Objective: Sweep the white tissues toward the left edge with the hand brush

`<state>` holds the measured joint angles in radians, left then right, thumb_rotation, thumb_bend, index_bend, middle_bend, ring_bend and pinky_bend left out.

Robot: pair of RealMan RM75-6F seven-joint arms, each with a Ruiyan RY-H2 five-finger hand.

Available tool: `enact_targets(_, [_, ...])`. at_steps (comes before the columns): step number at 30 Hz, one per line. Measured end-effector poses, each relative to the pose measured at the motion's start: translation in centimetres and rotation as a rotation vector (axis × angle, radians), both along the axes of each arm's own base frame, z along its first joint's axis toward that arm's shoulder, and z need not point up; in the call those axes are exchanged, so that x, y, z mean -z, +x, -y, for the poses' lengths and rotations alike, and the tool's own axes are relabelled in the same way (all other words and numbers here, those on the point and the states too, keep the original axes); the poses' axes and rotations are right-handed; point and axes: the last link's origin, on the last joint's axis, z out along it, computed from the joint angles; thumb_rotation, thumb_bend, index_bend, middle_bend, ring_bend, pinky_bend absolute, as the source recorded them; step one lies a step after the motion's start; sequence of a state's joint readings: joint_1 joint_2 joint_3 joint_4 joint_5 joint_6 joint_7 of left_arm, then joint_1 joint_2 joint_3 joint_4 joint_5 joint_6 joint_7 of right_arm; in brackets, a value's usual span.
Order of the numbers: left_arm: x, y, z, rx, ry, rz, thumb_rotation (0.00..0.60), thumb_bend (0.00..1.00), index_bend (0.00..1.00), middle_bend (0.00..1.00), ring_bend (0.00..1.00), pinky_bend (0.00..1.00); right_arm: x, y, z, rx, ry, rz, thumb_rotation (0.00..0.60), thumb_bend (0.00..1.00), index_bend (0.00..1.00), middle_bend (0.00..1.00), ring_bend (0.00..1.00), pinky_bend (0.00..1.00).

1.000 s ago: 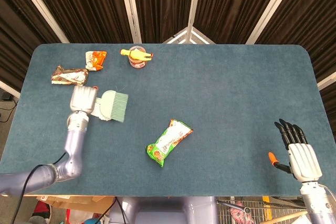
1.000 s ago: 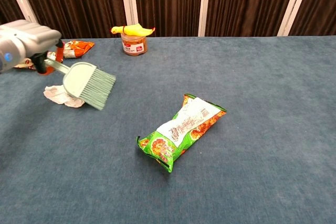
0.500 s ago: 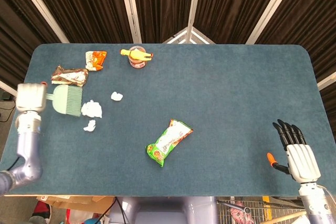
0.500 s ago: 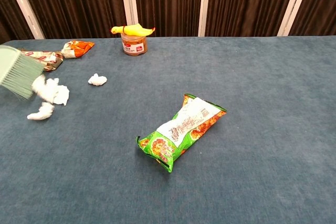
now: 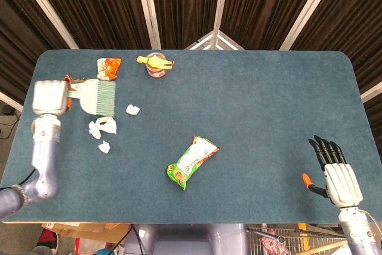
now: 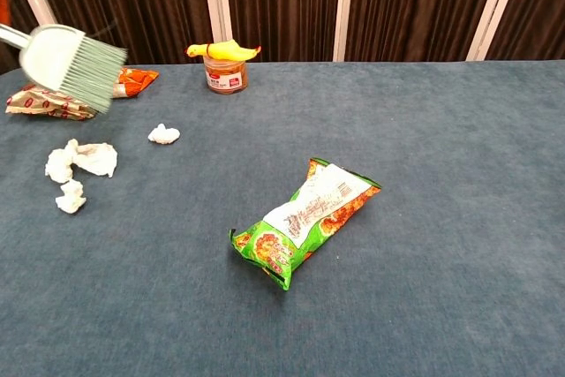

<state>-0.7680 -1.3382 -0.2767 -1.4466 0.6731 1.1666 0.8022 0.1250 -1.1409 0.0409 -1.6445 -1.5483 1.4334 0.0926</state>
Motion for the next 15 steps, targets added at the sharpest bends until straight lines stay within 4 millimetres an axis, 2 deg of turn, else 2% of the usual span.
enact_targets(4, [3.4, 1.5, -0.9, -0.003, -0.032, 0.009, 0.6, 0.76, 0.8, 1.0, 1.0, 0.99, -0.1, -0.1, 0.1, 0.003, 0.001, 0.006, 0.6, 0.34, 0.0, 0.0, 0.0, 0.0])
enact_targets(10, [7.7, 2.8, -2.2, -0.024, -0.053, 0.012, 0.6, 0.76, 0.8, 1.0, 1.0, 0.99, -0.2, -0.3, 0.1, 0.018, 0.005, 0.017, 0.6, 0.34, 0.0, 0.0, 0.0, 0.0])
enact_targets(15, [10.0, 3.1, -2.7, -0.035, -0.074, 0.003, 0.6, 0.76, 0.8, 1.0, 1.0, 0.99, -0.3, -0.3, 0.1, 0.019, 0.006, 0.019, 0.6, 0.34, 0.0, 0.0, 0.0, 0.0])
